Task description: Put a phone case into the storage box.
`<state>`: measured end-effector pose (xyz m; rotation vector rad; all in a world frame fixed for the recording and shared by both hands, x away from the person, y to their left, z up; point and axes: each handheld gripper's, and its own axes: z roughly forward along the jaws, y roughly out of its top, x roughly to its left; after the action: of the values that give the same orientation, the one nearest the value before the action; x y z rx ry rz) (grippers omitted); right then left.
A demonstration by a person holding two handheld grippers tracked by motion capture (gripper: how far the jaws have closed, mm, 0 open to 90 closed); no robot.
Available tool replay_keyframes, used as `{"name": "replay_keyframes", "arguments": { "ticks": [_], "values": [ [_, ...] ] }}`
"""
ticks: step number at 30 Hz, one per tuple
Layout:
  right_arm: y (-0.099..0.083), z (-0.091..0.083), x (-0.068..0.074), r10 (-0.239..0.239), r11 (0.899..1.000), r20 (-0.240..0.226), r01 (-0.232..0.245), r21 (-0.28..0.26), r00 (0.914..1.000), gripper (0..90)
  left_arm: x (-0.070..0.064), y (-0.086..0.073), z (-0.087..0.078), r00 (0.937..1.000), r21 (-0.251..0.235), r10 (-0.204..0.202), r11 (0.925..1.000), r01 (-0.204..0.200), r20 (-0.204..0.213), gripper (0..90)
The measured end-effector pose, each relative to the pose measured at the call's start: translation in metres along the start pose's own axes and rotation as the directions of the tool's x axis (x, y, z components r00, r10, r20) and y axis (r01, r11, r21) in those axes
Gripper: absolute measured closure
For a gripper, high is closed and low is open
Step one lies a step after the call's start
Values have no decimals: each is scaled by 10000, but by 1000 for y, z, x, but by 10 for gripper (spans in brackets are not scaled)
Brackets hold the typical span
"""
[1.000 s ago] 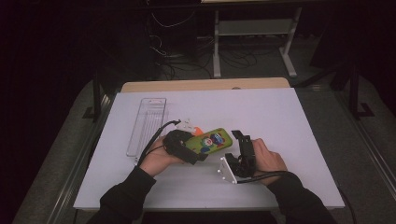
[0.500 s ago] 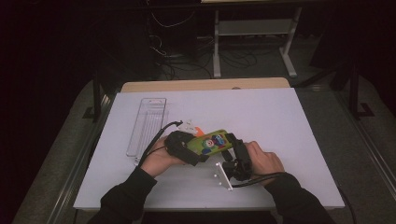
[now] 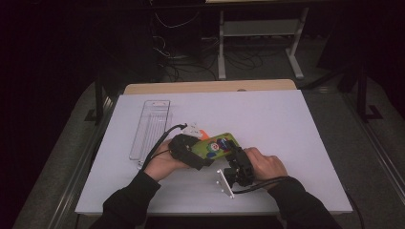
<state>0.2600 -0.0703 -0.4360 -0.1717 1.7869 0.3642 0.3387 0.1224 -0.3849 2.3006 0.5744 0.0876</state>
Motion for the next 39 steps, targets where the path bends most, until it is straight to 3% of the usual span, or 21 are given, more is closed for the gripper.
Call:
{"name": "replay_keyframes", "arguments": {
  "ticks": [4, 6, 10, 16, 27, 28, 33, 36, 39],
  "values": [
    [1, 0, 1, -105, 9999, -86, 105, -10, 9999, 604, 0, 0, 0, 10000, 24, 68, 10000, -68, 39, 150],
    [1, 0, 1, -107, 9999, -78, 107, -26, 9999, 621, -2, 0, 0, 9999, -172, -107, 9998, 108, 36, 150],
    [2, 0, 2, -249, 9997, -73, 248, -66, 9997, 664, -1, 0, -1, 10000, -59, 84, 9999, -84, 43, 150],
    [2, 0, 4, -417, 9990, 17, 417, -132, 9991, 740, -1, 0, -1, 10000, -129, -5, 9999, 7, 95, 150],
    [3, -2, 4, -443, 9989, -111, 441, -156, 9990, 759, 0, 0, -2, 9998, -111, 84, 9999, -82, 170, 148],
    [3, -2, 4, -409, 9990, -125, 407, -172, 9991, 760, -1, 0, -1, 9997, -227, -92, 9997, 97, 224, 147],
    [4, -2, 4, -390, 9989, -48, 389, -245, 9992, 761, 1, -2, -2, 9990, -345, -126, 9993, 140, 421, 141],
    [4, -3, 4, -357, 9990, 23, 358, -265, 9994, 761, 1, -3, -3, 9992, -522, -93, 9986, 114, 394, 135],
    [4, -3, 4, -347, 9990, 43, 348, -293, 9994, 761, -1, -3, -3, 9992, -658, 185, 9977, -161, 359, 91]
  ]
}}
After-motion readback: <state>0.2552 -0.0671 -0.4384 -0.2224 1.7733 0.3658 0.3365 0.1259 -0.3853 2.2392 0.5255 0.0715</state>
